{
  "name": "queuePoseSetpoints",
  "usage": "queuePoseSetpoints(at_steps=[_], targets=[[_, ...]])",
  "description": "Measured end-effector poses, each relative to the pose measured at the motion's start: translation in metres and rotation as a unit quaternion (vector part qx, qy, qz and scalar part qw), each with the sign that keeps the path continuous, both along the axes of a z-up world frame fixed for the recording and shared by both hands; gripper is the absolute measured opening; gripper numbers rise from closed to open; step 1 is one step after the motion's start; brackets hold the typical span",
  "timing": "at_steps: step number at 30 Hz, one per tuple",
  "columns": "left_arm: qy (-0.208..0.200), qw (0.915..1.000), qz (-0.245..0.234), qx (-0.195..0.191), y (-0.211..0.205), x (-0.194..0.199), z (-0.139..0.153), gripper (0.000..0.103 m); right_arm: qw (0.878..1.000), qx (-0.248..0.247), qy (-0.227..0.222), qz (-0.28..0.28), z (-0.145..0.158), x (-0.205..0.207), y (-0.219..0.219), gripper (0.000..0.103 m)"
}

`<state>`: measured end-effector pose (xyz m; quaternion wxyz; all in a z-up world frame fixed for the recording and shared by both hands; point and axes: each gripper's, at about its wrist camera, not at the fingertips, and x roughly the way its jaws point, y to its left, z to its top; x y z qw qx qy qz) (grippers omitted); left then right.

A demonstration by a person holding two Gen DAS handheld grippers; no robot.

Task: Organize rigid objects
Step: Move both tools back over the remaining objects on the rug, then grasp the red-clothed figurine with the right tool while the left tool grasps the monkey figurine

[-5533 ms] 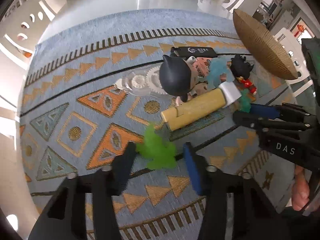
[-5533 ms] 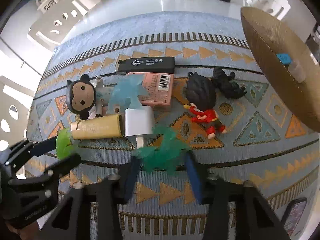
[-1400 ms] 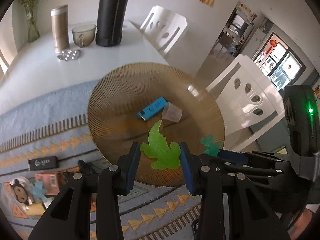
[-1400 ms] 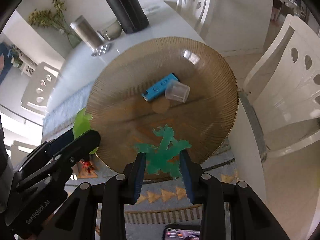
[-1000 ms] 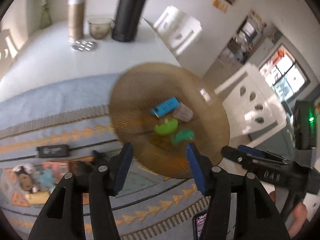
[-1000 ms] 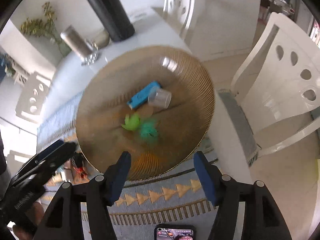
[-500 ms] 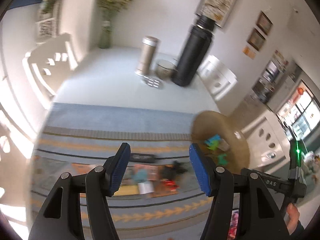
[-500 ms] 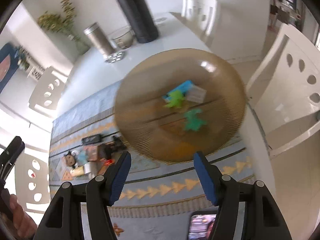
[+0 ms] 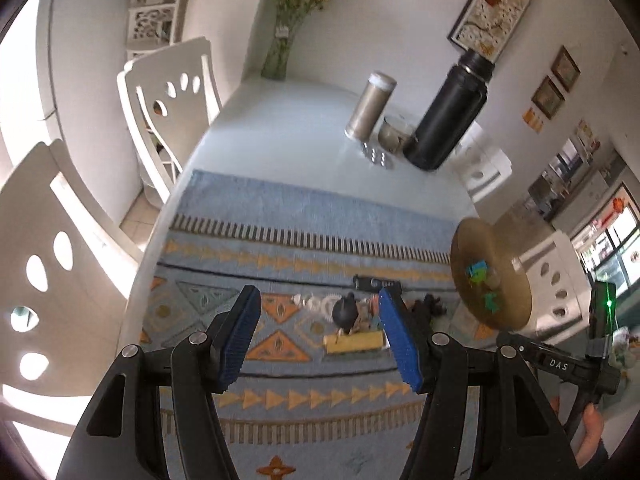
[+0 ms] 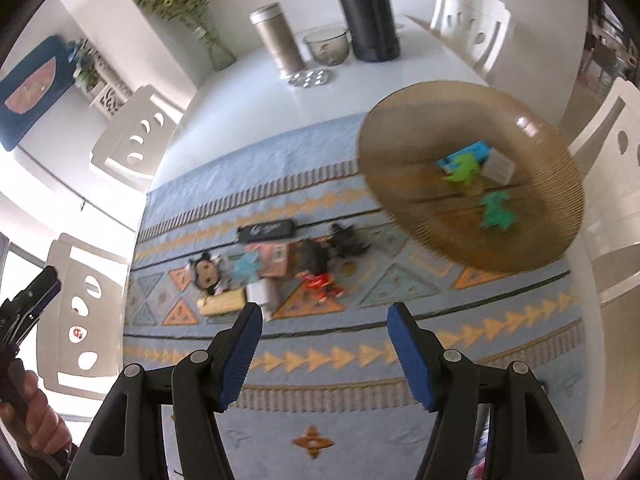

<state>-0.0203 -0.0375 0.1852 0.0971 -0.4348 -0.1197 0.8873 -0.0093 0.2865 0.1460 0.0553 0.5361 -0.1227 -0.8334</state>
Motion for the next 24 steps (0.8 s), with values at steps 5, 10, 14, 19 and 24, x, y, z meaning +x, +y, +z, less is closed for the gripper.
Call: queuePoseSetpoints(at_steps=[5,10,14,19,24], targets=[[-0.011,0.9991,-0.040,-0.002,0.002,-0.003,-0.010,0.063,1.000,-0.004,-0.011,0.007,-0.012,0.005,-0.028,0.064],[-0.032,0.9948,-0.097,-0.003,0.018,-0.017,-0.028,0.066,1.000,-0.002,-0.019,0.011,-0.020,0.004,-0.046,0.064],[-0.063,0.9890,-0.134,-0.010,0.035,-0.033,-0.056,0.066,0.999,0.001,-0.031,0.013,-0.028,-0.006,-0.049,0.064],[-0.107,0.9810,-0.162,-0.004,0.053,-0.050,-0.098,0.066,0.999,0.009,-0.050,0.012,-0.045,-0.024,-0.047,0.064],[-0.123,0.9733,-0.193,-0.021,0.074,-0.057,-0.122,0.065,0.998,0.007,-0.060,0.007,-0.063,-0.045,-0.039,0.064]])
